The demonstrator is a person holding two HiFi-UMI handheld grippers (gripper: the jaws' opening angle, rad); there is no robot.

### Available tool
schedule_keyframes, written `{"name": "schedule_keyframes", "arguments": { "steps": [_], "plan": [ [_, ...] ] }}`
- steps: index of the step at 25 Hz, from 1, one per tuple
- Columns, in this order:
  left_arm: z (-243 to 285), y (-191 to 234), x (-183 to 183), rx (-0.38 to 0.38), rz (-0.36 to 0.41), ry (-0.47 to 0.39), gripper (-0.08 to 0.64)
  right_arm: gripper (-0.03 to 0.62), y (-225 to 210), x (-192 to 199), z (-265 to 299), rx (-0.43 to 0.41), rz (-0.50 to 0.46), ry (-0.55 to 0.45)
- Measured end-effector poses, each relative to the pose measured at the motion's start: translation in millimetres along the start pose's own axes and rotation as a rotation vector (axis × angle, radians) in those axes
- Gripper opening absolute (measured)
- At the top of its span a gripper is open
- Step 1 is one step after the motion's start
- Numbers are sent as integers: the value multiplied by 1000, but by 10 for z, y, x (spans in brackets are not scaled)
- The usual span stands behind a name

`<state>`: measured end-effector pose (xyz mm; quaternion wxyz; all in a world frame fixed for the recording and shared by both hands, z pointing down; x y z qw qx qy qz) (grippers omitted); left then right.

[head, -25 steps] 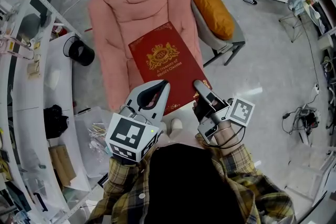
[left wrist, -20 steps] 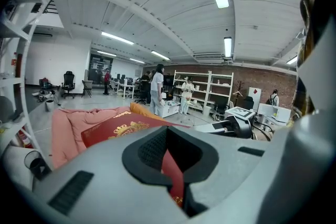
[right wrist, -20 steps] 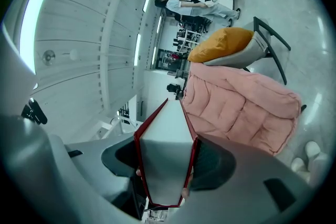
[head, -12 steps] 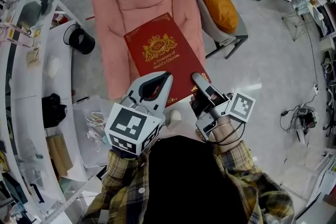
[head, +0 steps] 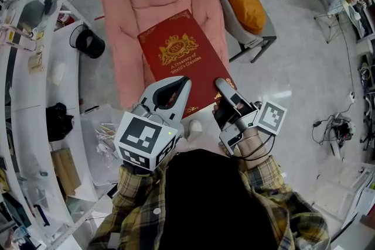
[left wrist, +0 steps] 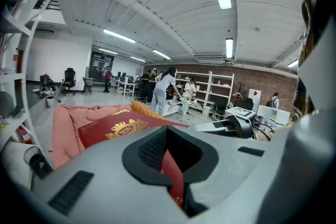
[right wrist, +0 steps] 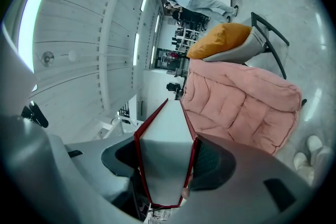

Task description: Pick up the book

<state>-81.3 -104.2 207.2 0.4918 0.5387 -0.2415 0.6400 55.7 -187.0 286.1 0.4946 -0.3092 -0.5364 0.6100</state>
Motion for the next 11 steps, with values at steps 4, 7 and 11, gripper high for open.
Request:
{"name": "schedule_keyframes", "arguments": {
  "steps": [4, 7, 11],
  "plan": [
    [-28, -18, 7, 2, -3, -1, 3, 265, 13, 24, -26, -1, 7, -7],
    [-32, -21, 15, 6, -1, -1, 3, 265, 3, 26, -40, 3, 10, -16],
    [-7, 29, -43, 25, 28, -3, 3, 265, -6, 6, -31, 0, 16, -26]
  ]
}}
Point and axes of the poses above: the fingertips, and each gripper's own axes: z forward along the fingers, y to its left, x out of its underside, the point moved 6 cm from there along -z, backward along the fingers, and after that the axes turned 11 degrees about x, right-handed, at the moved point
